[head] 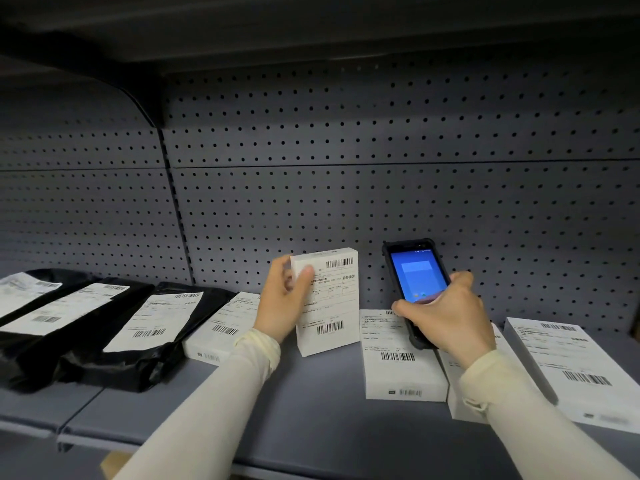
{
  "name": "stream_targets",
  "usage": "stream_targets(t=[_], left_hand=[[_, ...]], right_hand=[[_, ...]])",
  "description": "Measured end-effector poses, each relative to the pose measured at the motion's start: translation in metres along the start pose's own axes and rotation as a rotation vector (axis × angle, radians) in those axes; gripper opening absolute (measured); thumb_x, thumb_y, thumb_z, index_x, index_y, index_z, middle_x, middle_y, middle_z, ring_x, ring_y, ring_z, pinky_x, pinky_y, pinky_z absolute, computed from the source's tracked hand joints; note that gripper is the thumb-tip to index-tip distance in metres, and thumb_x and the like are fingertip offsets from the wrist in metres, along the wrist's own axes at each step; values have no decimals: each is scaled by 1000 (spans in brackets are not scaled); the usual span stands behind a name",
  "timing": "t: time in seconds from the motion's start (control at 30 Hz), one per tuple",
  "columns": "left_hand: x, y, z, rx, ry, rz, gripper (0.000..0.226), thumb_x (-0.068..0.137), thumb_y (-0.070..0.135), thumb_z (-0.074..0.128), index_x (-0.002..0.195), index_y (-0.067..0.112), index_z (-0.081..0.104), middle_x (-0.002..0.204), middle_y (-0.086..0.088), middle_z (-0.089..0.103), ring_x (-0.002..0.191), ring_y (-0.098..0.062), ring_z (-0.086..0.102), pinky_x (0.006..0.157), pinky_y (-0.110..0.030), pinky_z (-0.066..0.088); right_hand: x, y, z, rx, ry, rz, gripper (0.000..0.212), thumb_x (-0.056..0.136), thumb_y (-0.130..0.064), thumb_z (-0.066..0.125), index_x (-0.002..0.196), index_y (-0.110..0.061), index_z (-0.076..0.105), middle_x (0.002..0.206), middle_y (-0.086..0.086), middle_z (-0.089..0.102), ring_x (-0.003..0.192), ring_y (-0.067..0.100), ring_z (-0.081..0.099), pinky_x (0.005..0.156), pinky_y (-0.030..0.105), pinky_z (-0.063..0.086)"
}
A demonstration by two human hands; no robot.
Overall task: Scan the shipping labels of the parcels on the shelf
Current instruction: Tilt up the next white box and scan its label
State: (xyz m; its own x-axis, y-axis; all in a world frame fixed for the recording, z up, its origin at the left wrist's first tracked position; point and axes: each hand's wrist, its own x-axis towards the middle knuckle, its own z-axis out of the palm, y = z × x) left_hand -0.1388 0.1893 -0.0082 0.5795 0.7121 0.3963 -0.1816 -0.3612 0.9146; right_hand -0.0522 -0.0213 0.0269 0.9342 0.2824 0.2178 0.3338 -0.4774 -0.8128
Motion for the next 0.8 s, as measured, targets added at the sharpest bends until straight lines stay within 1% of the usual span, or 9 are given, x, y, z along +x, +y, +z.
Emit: stream_targets(t=[0.07, 0.13, 0.2, 0.37, 0.47, 0.53, 0.63, 0.7, 0.8], left_hand=[[5, 10, -5, 23, 16, 80, 22, 94, 33, 51, 115, 32, 46, 86, 5, 58, 81, -12, 58, 81, -30, 51], [11, 18, -12, 53, 18, 126, 10, 93, 34, 50, 103, 38, 52, 88, 5, 59, 87, -19, 59, 83, -43, 54], [15, 23, -19, 95, 1, 132, 11, 95, 26, 50, 91, 35, 54, 92, 4, 62, 95, -22, 61, 88, -48, 53], [21, 28, -30, 303, -109, 202, 14, 95, 29, 49, 83, 31, 56, 84, 12, 63, 79, -5, 57, 85, -43, 53], [23, 27, -33, 339, -150, 197, 11, 92, 31, 55, 82, 33, 58, 86, 9, 64, 80, -10, 57, 82, -45, 54], [25, 27, -35, 355, -167, 199, 9, 91, 31, 58, 82, 33, 59, 88, 6, 64, 80, -14, 57, 81, -48, 54], [30, 27, -36, 360, -161, 181, 9, 91, 29, 58, 82, 31, 59, 83, 9, 62, 76, -10, 55, 82, -48, 55], [33, 27, -36, 349, -155, 162, 9, 91, 29, 58, 82, 30, 59, 82, 10, 61, 77, -8, 55, 83, -47, 54], [35, 27, -38, 337, -160, 137, 9, 92, 30, 56, 84, 30, 58, 87, 7, 62, 82, -13, 57, 84, -47, 55]], right_hand=[[-1, 0, -1, 6, -1, -3, 64, 68, -30, 80, 100, -16, 25, 77, -7, 64, 65, -5, 43, 63, 32, 40], [-3, 0, -2, 8, -5, -10, 64, 69, -30, 80, 101, -16, 27, 75, -9, 62, 64, -6, 42, 61, 31, 39], [-7, -1, -4, 3, -14, -18, 64, 69, -30, 81, 102, -16, 28, 74, -11, 61, 64, -6, 44, 61, 31, 40], [-18, -3, -2, -28, -55, -19, 64, 67, -32, 80, 101, -16, 29, 75, -11, 60, 75, 9, 55, 68, 33, 48], [-25, -3, -1, -46, -85, -21, 64, 66, -32, 80, 100, -16, 28, 75, -10, 61, 75, 7, 57, 69, 33, 50], [-28, -4, -2, -64, -102, -27, 61, 65, -33, 80, 100, -13, 33, 74, -9, 61, 73, 6, 58, 69, 33, 51], [-34, -5, -2, -92, -134, -31, 60, 63, -34, 79, 101, -14, 37, 76, -9, 61, 75, 9, 60, 70, 34, 53], [-38, -7, -1, -103, -157, -41, 61, 63, -35, 79, 100, -16, 33, 77, -9, 62, 76, 9, 60, 71, 34, 53], [-43, -9, 0, -114, -190, -67, 63, 64, -36, 78, 99, -21, 27, 77, -10, 63, 76, 8, 61, 71, 33, 54]])
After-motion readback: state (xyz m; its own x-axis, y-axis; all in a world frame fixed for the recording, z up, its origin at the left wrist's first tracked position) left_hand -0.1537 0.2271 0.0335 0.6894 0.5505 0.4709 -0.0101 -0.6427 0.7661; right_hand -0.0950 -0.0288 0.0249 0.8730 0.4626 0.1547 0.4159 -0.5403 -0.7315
